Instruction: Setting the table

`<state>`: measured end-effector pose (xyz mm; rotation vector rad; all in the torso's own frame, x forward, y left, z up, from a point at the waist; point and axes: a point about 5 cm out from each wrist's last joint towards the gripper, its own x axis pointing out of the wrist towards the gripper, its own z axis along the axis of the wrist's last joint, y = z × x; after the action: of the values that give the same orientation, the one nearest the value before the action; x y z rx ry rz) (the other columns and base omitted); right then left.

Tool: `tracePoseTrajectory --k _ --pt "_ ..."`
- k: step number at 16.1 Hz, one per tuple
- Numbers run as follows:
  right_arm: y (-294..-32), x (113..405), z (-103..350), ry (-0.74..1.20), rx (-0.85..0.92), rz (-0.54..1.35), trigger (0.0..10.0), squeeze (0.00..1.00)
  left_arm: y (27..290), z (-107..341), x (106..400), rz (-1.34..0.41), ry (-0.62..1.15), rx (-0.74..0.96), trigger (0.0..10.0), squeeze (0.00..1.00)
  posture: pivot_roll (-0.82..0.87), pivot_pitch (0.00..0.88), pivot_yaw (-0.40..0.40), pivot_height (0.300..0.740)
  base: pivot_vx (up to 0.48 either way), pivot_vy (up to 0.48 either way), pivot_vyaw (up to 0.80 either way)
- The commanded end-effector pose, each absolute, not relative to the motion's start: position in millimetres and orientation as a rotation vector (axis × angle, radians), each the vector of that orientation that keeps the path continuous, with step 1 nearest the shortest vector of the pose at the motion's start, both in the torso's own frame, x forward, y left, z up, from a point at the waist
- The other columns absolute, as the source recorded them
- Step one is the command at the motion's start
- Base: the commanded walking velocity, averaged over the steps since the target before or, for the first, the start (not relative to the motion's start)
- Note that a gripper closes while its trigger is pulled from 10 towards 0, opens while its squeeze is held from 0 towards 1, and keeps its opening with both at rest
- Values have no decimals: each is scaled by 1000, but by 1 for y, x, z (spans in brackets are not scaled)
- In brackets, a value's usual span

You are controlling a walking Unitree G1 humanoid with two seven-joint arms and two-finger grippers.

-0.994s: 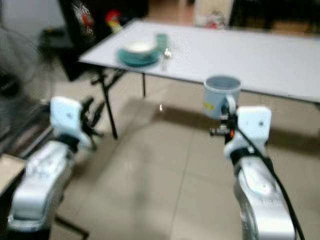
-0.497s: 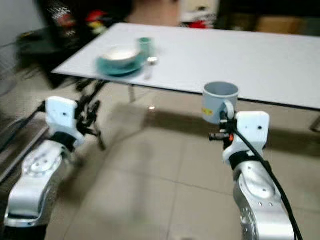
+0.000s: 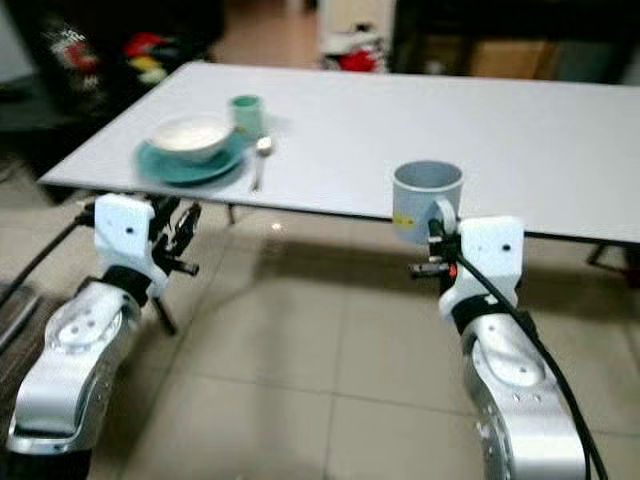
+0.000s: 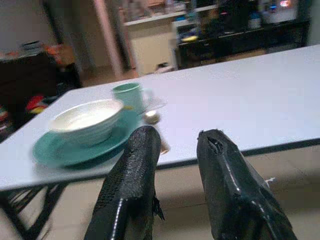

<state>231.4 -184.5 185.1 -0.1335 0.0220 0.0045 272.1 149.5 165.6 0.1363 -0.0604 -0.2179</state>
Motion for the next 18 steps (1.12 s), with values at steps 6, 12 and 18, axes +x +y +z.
tracePoseTrajectory --k 6,12,18 --pt "-185 235 187 3 -87 -16 10000 0 147 170 275 -231 -67 144 10000 0 8 0 65 740 347 0 0" --pt "-184 233 184 1 -46 -38 10000 0 145 171 276 -253 -73 151 10000 0 11 0 76 740 347 0 -472" --pt "-188 229 181 6 -47 -58 10000 0 142 167 273 -279 -57 152 10000 0 9 0 90 740 347 0 -235"
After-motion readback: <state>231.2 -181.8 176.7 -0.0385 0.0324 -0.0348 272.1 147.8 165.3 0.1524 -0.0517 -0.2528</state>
